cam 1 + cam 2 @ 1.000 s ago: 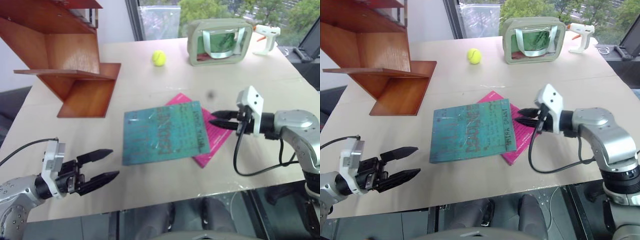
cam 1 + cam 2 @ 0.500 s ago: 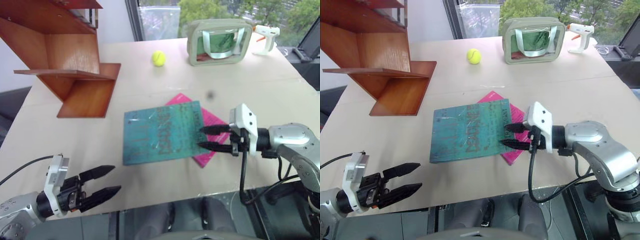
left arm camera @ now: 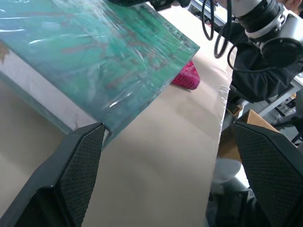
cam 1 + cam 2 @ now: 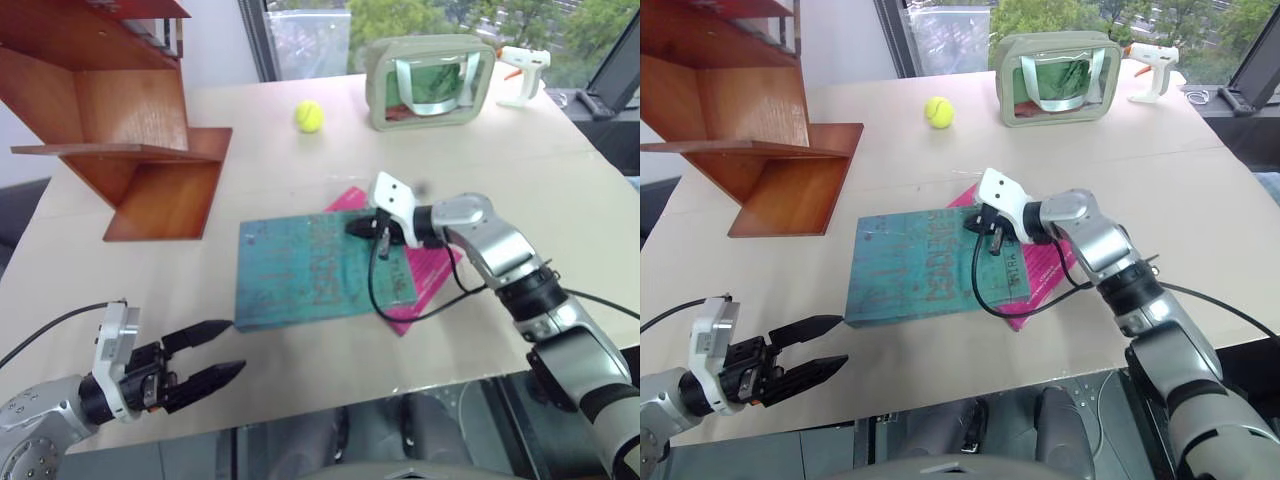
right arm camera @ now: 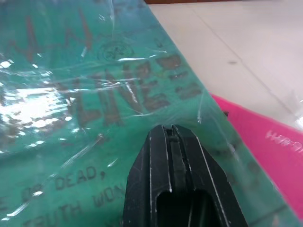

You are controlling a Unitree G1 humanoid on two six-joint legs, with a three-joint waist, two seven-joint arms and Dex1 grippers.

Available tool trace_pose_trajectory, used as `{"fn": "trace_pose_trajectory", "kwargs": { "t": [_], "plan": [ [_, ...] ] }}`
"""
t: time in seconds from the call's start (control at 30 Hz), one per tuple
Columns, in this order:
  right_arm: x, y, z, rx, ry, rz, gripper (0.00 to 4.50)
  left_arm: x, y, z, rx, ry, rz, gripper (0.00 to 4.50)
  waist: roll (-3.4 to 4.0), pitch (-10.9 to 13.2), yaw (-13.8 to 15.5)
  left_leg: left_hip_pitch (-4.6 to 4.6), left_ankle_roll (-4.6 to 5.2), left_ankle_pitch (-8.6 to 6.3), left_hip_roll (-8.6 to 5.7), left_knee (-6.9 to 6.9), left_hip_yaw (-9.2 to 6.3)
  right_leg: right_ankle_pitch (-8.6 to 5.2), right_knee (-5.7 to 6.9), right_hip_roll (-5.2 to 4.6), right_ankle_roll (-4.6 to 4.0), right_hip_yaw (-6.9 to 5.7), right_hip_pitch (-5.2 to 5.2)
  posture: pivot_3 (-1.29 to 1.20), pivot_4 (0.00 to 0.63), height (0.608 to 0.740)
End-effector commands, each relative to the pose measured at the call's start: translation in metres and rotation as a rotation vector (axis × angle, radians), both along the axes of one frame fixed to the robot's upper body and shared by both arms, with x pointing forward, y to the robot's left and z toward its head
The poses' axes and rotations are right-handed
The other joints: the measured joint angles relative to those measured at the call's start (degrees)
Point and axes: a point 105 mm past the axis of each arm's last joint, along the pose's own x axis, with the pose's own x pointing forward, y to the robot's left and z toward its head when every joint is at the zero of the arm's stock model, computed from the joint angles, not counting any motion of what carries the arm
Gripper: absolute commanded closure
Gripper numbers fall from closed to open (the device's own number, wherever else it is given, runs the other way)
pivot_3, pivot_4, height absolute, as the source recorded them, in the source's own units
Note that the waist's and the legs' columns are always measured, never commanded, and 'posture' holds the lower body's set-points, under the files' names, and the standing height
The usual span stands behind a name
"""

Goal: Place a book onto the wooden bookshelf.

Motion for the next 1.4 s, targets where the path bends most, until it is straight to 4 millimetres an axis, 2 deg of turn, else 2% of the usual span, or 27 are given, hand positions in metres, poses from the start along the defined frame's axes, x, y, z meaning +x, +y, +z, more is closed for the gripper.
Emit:
{"fn": "trace_pose_trajectory", "kwargs": {
  "t": [0.03, 0.2, 0.27, 0.33, 0.43, 0.5, 0.63, 0.67, 0.7, 0.77, 0.9, 1.0, 1.1, 1.27, 1.4],
  "plan": [
    [0.016, -0.043, -0.039, -0.128, 0.08, -0.134, 4.45, -0.004, -0.003, 0.005, 0.006, -0.036, 0.006, 0.0, -0.02, -0.1, 0.2, 0.05, 0.0, 0.0, 0.0, 0.0, 0.0, 0.0, 0.01, 0.0, 0.0, 0.01, 0.05, 0.0, 0.15, 0.74],
    [0.011, -0.083, -0.043, -0.093, 0.142, -0.248, 4.45, -0.003, -0.004, 0.001, 0.001, -0.03, 0.013, 0.0, -0.14, -0.5, 1.6, 0.17, -0.25, -0.14, -0.02, 0.04, -0.09, 0.04, 0.04, -0.01, -0.05, -0.02, 0.25, 0.0, 0.15, 0.74],
    [0.006, -0.091, -0.046, -0.079, 0.154, -0.283, 4.45, 0.0, -0.005, 0.001, -0.006, -0.033, 0.008, 0.0, -0.17, -0.5, 2.0, 0.32, -0.26, -0.14, -0.02, 0.05, -0.09, 0.04, 0.05, 0.0, -0.05, -0.02, 0.4, 0.0, 0.15, 0.74],
    [0.002, -0.097, -0.049, -0.066, 0.166, -0.327, 4.45, 0.004, -0.007, 0.002, -0.009, -0.035, 0.0, 0.0, -0.16, -0.6, 1.9, 0.89, -0.25, -0.19, -0.02, -0.01, -0.13, 0.02, 0.02, 0.0, -0.04, -0.04, 0.94, 0.0, 0.15, 0.74],
    [-0.001, -0.102, -0.046, -0.023, 0.158, -0.386, 4.45, 0.009, -0.009, 0.002, -0.013, -0.033, -0.024, 0.0, -0.23, -0.9, 1.9, 1.04, -0.04, -0.31, 0.01, -0.02, -0.13, 0.01, 0.03, 0.05, -0.02, -0.02, 1.07, 0.0, 0.15, 0.74],
    [-0.008, -0.093, -0.025, 0.088, 0.098, -0.354, 4.45, 0.014, -0.011, 0.001, -0.014, -0.03, -0.038, 0.0, -0.28, -0.9, 1.9, 1.06, -0.12, -0.26, 0.01, -0.01, -0.13, 0.01, 0.03, 0.08, -0.02, -0.02, 1.07, 0.0, 0.15, 0.74],
    [-0.041, -0.073, 0.025, 0.285, 0.0, -0.192, 4.45, 0.02, -0.016, 0.001, -0.027, -0.012, -0.046, 0.0, -0.09, -0.8, 1.7, 0.94, -0.26, -0.18, 0.01, -0.01, -0.12, 0.02, 0.02, 0.08, -0.02, 0.02, 0.95, 0.0, 0.15, 0.74],
    [-0.056, -0.072, 0.037, 0.321, -0.011, -0.149, 4.08, 0.021, -0.018, 0.001, -0.034, -0.009, -0.044, 0.0, -0.02, -0.7, 1.5, 0.86, -0.26, -0.19, 0.01, -0.03, -0.11, 0.02, 0.02, 0.07, -0.03, 0.04, 0.86, 0.0, 0.15, 0.74],
    [-0.068, -0.072, 0.042, 0.325, -0.014, -0.122, 3.94, 0.021, -0.02, 0.0, -0.043, -0.004, -0.044, 0.0, 0.1, -0.6, 1.5, 0.76, -0.25, -0.18, 0.01, -0.04, -0.09, 0.02, 0.03, 0.08, -0.03, 0.07, 0.75, 0.0, 0.15, 0.74],
    [-0.094, -0.077, 0.043, 0.309, -0.005, -0.09, 3.28, 0.021, -0.024, -0.002, -0.053, 0.006, -0.03, 0.0, 0.25, -0.5, 1.9, 0.53, -0.21, -0.18, 0.03, -0.05, -0.15, 0.02, 0.02, 0.08, -0.03, 0.05, 0.58, 0.0, 0.15, 0.74],
    [-0.121, -0.084, 0.043, 0.285, 0.022, -0.079, 1.39, 0.019, -0.027, -0.007, -0.065, 0.044, 0.0, 0.0, 0.2, -0.4, 1.8, 0.39, -0.04, -0.26, 0.06, -0.06, -0.18, 0.0, -0.2, 0.12, -0.03, 0.01, 0.48, 0.0, 0.15, 0.74],
    [-0.144, -0.094, 0.04, 0.22, 0.019, -0.06, 0.22, 0.015, -0.032, -0.012, -0.106, 0.124, 0.074, 0.0, 0.2, -0.3, 1.9, 0.38, -0.08, -0.3, 0.06, -0.06, -0.14, 0.0, -0.2, 0.08, -0.02, 0.03, 0.49, 0.0, 0.15, 0.74],
    [-0.155, -0.097, 0.036, 0.174, 0.007, -0.042, 0.22, 0.016, -0.035, -0.015, -0.145, 0.205, 0.141, 0.0, 0.13, -0.3, 1.9, 0.35, 0.0, -0.36, 0.06, -0.03, -0.12, -0.03, -0.22, 0.06, 0.05, 0.03, 0.49, 0.0, 0.15, 0.74],
    [-0.149, -0.1, 0.035, 0.17, -0.005, -0.088, 0.22, 0.026, -0.052, -0.026, -0.282, 0.434, 0.286, 0.0, -0.04, -0.1, 1.9, 0.43, -0.05, -0.36, 0.11, 0.04, -0.14, -0.03, -0.07, 0.08, 0.07, 0.01, 0.51, 0.0, 0.15, 0.74],
    [-0.148, -0.102, 0.037, 0.162, -0.013, -0.109, 0.22, 0.038, -0.066, -0.024, -0.458, 0.531, 0.377, 0.0, -0.14, 0.0, 2.1, 0.46, -0.07, -0.36, 0.08, 0.07, -0.13, -0.03, -0.04, 0.06, 0.07, 0.04, 0.52, 0.0, 0.15, 0.74]
  ]
}}
